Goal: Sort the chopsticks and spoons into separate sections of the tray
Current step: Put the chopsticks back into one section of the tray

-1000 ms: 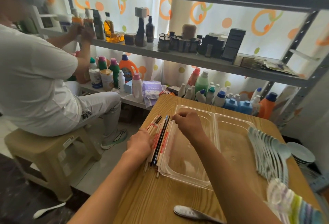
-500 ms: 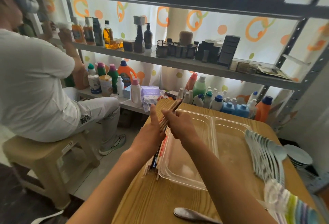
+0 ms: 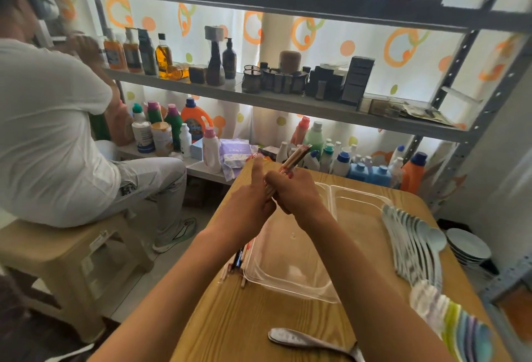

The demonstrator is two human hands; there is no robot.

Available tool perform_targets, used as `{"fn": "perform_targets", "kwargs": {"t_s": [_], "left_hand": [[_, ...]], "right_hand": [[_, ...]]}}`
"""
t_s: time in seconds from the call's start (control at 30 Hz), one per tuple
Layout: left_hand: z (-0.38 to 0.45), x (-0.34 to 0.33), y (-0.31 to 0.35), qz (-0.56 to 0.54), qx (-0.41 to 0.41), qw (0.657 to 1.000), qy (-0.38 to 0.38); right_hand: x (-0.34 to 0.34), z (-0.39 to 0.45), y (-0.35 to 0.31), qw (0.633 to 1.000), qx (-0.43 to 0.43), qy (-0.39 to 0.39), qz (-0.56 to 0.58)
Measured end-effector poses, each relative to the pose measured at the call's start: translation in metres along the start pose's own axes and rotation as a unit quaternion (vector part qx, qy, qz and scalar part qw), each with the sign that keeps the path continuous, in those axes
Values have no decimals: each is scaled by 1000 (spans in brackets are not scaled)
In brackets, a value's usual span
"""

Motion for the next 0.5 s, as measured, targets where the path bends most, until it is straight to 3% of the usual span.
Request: {"fn": "perform_targets", "kwargs": {"t_s": [0.1,0.27,0.4,0.5], "left_hand": [[1,1,6,-43,6,999,2],[2,18,1,-131,28,989,-57],[10,20,-49,-77,121,989,-25],[3,-13,-83,-13,185,980,-75]], "right_hand": [[12,2,-13,999,47,10,-21],[62,26,-44,989,91,61,-100],[97,47,-63,980,79,82,-162],[83,58,-45,978,24,19,-207]]}}
Point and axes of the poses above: each hand's wrist, its own z-axis towards the middle knuckle, its own x-axis out of the back of the hand, y = z × x, the point moved 8 cm from there along z, towards the middle knuckle, and after that the axes turned 9 degrees about y, right-handed, at the moved point
